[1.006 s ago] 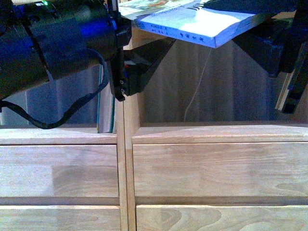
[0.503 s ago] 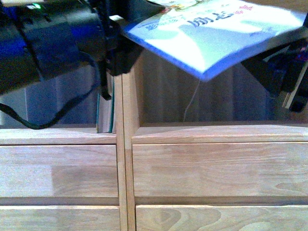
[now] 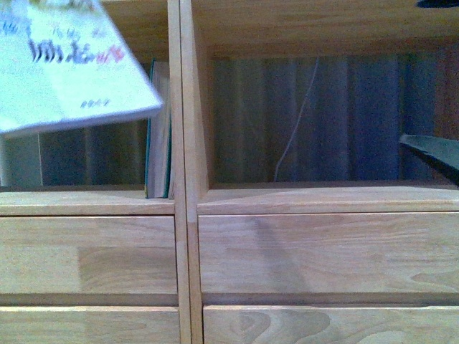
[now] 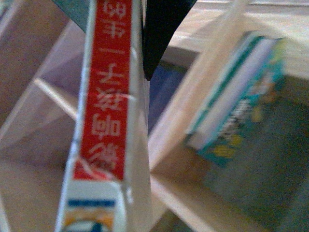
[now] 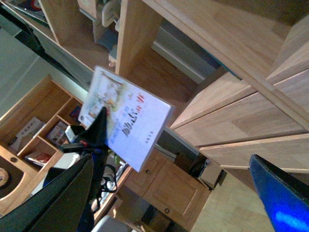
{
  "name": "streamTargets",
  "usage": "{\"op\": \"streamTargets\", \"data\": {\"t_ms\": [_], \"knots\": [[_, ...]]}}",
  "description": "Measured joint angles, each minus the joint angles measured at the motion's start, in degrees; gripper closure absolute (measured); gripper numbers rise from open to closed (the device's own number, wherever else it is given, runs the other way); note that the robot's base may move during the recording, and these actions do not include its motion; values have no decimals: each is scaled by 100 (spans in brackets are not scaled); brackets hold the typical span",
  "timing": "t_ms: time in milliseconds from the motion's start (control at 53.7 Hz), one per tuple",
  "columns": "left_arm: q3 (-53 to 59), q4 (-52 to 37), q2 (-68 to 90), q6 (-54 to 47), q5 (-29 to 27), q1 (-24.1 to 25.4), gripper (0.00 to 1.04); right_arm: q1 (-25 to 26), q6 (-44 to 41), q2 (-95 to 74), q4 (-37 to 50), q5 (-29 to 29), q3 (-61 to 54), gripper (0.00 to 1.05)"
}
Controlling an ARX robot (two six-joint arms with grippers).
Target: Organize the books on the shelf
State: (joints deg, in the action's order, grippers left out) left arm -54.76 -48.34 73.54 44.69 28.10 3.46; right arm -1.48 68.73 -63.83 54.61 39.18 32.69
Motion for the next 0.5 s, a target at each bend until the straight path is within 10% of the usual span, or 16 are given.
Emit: {"op": "streamTargets", "data": {"t_ms": [503], "knots": [[-2400,831,2374,-4975,-1567,433,98,2310,-1158,2822,-1303,1255,-1742,7]]}}
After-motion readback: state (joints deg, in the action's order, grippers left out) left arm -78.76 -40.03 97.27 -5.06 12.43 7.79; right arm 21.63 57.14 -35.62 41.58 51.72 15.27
